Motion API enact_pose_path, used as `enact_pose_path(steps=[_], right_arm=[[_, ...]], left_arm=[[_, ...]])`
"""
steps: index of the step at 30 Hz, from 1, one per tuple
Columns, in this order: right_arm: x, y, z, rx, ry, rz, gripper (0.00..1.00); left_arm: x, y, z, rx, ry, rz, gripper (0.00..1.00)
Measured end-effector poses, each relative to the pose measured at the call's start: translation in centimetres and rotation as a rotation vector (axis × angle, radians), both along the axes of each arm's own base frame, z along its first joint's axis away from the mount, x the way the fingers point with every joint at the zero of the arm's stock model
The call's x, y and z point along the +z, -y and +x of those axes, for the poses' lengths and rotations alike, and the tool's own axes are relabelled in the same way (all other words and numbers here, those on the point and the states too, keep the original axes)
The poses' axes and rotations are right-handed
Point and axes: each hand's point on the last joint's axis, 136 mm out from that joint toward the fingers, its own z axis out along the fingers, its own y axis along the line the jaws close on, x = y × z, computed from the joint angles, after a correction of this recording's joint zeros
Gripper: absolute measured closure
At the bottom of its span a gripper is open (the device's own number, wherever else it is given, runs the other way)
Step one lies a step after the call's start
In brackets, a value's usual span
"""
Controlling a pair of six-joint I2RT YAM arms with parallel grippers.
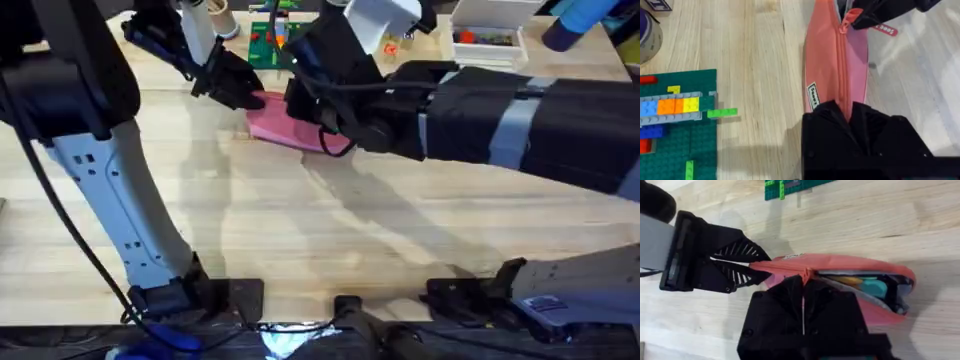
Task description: Unzip the bag, pick up the pens from the table one at a time and place them inside, then zip the bag closed.
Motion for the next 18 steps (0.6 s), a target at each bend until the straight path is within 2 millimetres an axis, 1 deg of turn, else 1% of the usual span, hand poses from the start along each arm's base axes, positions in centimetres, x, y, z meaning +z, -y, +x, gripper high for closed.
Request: enact_pose_path(steps=[4,9,10,12,16,18], right_arm=[[-0.4,0.5,-0.1,0.005,-0.012,-0.028,0.971],[-1.3,2.2,-0.1,-0.013,-0.060,-0.076,0.971],[-1.4,3.7,-0.2,-0.028,-0.095,-0.098,0.971],[-1.1,4.9,-0.2,-0.041,-0.112,-0.109,0.971],[-0.5,7.1,0.1,-0.065,-0.132,-0.118,0.971],[-0.3,7.9,0.5,-0.071,-0.133,-0.120,0.971]], left_arm=[[0.0,0.0,0.0,0.000,0.000,0.000,0.957],[0.0,0.1,0.0,-0.002,-0.001,0.000,0.957],[0.0,0.1,-0.1,-0.003,-0.003,0.000,0.957],[0.0,0.1,-0.1,-0.003,-0.002,0.000,0.957],[0.1,0.3,0.0,-0.003,0.000,-0.006,0.957],[0.1,0.5,0.0,-0.007,0.001,-0.007,0.957]])
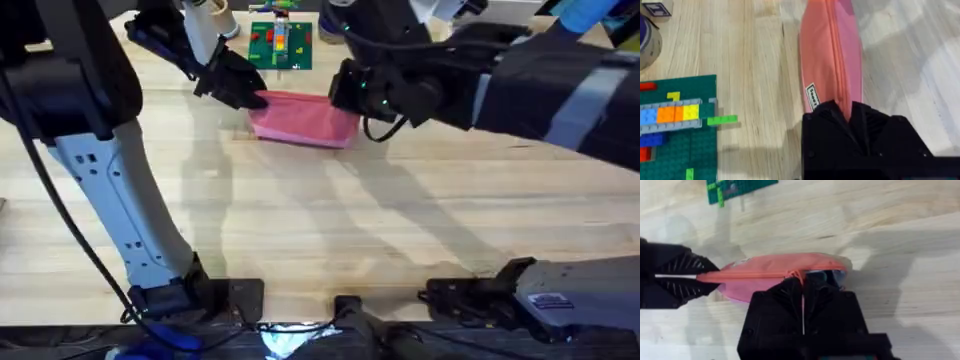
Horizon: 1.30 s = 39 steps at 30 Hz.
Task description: Unzip the bag, pick up the pens from the table one at a time and place them inside, then zip the bag closed.
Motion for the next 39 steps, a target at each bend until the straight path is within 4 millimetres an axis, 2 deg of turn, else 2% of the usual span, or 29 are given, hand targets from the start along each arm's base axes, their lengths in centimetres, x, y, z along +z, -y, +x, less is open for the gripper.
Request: enact_pose_path(steps=[6,10,16,22,29,34,39], right_arm=[[-0.1,1.9,0.8,-0.026,-0.012,-0.019,0.971],[-0.7,4.3,1.0,-0.064,-0.049,-0.055,0.971],[-1.6,6.5,0.7,-0.093,-0.117,-0.068,0.970],[-2.3,7.1,0.8,-0.101,-0.152,-0.050,0.969],[-7.7,8.0,-0.3,-0.142,-0.261,-0.092,0.968],[-7.7,7.9,0.0,-0.170,-0.247,-0.069,0.970],[-6.6,7.9,0.4,-0.184,-0.209,-0.047,0.970]], left_arm=[[0.0,0.4,0.0,-0.007,0.001,-0.003,0.958],[0.0,0.4,0.0,-0.007,0.004,-0.003,0.958],[0.2,0.6,-0.1,-0.008,-0.004,-0.011,0.958],[0.2,0.7,-0.2,-0.009,-0.009,-0.014,0.958],[0.3,0.8,-0.2,-0.007,-0.009,-0.020,0.958],[0.3,0.9,-0.2,-0.008,-0.009,-0.021,0.958],[0.3,0.9,-0.2,-0.008,-0.008,-0.020,0.958]])
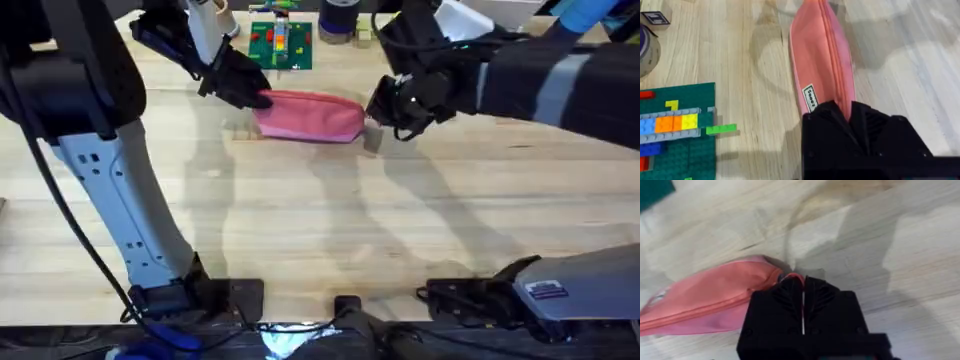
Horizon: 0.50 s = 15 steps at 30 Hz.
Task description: Unzip the bag, pick up the pens from the table one at a time and place them inside, then zip the bag closed.
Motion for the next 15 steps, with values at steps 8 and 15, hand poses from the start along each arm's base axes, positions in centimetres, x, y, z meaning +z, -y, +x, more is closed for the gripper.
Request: enact_pose_path(steps=[8,15], right_arm=[[4.6,1.3,-0.1,0.113,0.097,-0.035,0.031],[8.9,1.1,-3.9,0.281,0.122,-0.011,0.006]], left_arm=[[-0.1,-0.6,0.0,0.008,-0.002,0.010,0.958],[-0.2,-0.7,0.0,0.009,-0.002,0.012,0.959]])
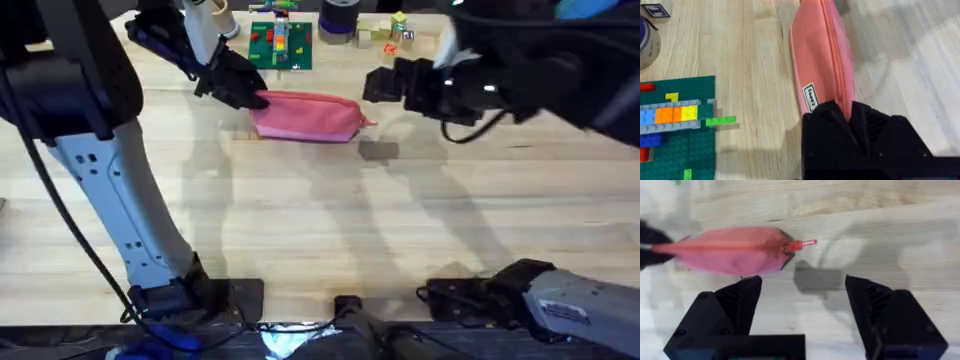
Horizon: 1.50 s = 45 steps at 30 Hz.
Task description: Unzip the bag, pick up the pens from the table one at a time and place them inside, then zip the bag closed.
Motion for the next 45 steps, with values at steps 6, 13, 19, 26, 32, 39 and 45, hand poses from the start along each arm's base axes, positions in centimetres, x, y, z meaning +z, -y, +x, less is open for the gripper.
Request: enact_pose_path(steps=[6,13,19,26,32,39,45], right_arm=[[3.0,0.2,-1.7,0.083,0.073,0.000,0.006],[2.7,0.5,-2.5,0.110,0.050,-0.023,0.006],[2.7,0.5,-2.6,0.152,0.056,-0.051,0.006],[2.7,0.5,-2.6,0.221,0.070,-0.099,0.006],[4.3,0.8,-3.2,0.332,0.144,-0.163,0.006],[7.8,1.6,-4.7,0.396,0.281,-0.192,0.006],[9.4,3.4,-6.7,0.382,0.327,-0.228,0.006]], left_arm=[[0.0,-0.1,0.0,0.000,-0.001,0.003,0.729],[-0.1,-0.5,0.1,0.011,-0.001,0.004,0.010],[0.1,-0.5,-0.2,0.012,-0.015,0.002,0.006],[1.9,-1.0,-0.6,0.017,-0.009,0.015,0.007],[6.9,-2.0,-0.9,0.072,0.113,0.128,0.006],[13.0,-2.5,-2.0,0.255,0.149,0.234,0.006],[17.0,-3.3,-4.4,0.481,0.080,0.330,0.006]])
